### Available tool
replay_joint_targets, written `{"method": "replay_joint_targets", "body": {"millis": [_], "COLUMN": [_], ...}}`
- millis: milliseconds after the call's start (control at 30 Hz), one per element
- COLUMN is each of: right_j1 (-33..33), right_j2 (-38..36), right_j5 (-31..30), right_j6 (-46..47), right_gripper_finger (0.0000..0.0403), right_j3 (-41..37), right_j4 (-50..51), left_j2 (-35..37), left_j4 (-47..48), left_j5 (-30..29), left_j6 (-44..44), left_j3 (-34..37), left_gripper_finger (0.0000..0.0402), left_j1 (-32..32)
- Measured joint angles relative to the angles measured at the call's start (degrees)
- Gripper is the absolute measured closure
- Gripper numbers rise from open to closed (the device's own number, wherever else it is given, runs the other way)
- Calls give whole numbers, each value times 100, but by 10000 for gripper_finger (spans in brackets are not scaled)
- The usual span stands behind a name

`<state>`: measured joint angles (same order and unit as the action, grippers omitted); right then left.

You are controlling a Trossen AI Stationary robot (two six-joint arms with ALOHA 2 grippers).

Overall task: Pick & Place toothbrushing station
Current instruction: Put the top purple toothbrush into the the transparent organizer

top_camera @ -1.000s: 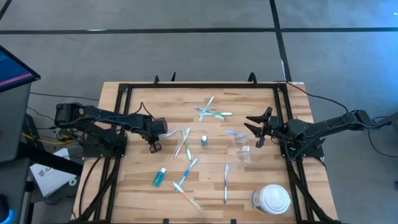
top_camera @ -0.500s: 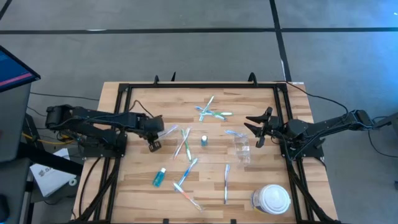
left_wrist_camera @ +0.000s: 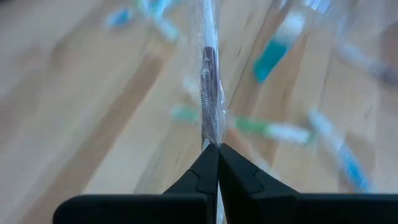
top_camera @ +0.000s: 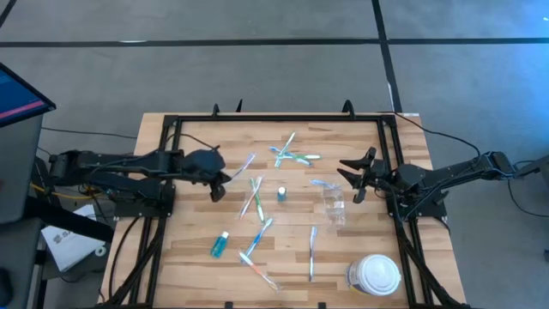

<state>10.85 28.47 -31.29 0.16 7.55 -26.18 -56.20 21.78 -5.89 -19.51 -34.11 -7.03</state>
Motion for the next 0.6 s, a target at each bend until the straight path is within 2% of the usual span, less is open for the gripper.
{"method": "replay_joint_targets", "body": {"millis": [233, 600], "right_j1": [-4, -13], "right_j2": [1, 145], "right_j5": [0, 0], "right_j6": [140, 204], "right_gripper_finger": [271, 272], "right_j3": [0, 0], "right_j4": [-9, -357], "left_j2": [-289, -1382], "left_j4": [-1600, -3736], "left_j5": [100, 170], "left_j6": [149, 309], "left_j3": [-2, -16], "left_gripper_finger": [401, 401], "left_j1": [0, 222]}}
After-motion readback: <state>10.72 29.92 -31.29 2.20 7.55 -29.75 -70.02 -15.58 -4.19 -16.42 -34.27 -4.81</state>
